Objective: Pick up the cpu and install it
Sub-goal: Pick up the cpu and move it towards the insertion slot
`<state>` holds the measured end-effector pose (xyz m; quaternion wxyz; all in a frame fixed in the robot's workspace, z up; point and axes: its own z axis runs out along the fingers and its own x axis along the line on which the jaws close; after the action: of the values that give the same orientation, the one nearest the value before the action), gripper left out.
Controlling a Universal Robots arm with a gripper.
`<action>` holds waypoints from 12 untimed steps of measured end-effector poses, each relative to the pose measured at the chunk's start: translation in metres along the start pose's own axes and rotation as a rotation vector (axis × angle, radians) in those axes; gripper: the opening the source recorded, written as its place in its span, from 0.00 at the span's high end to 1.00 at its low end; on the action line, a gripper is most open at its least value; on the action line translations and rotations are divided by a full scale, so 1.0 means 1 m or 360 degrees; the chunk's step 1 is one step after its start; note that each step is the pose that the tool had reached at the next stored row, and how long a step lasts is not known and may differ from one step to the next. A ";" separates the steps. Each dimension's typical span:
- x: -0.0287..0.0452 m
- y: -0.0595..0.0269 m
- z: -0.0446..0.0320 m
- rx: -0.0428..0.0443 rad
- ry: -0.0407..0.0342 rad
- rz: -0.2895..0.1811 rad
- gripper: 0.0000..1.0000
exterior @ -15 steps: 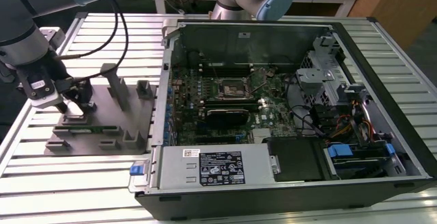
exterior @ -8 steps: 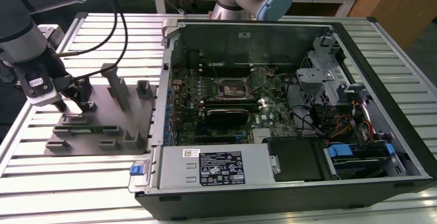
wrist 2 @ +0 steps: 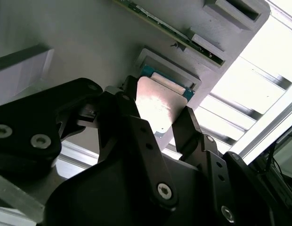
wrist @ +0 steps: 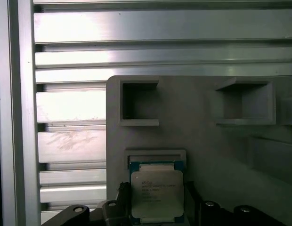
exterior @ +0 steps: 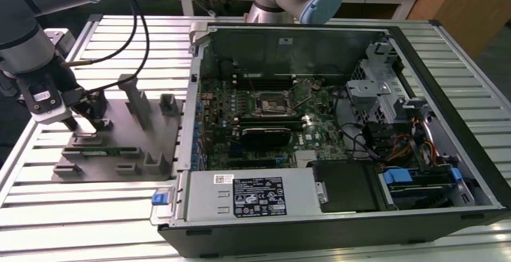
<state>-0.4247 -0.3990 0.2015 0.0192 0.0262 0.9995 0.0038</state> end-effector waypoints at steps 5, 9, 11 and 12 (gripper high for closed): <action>-0.0002 0.0000 -0.0062 0.0000 0.0000 0.0000 0.45; -0.0008 0.0002 -0.0205 0.0000 0.0000 0.0000 0.45; -0.0009 0.0002 -0.0240 0.0000 0.0000 0.0000 0.45; -0.0010 0.0002 -0.0256 0.0000 0.0000 0.0000 0.45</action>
<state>-0.4247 -0.3990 0.2272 0.0192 0.0262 0.9995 0.0038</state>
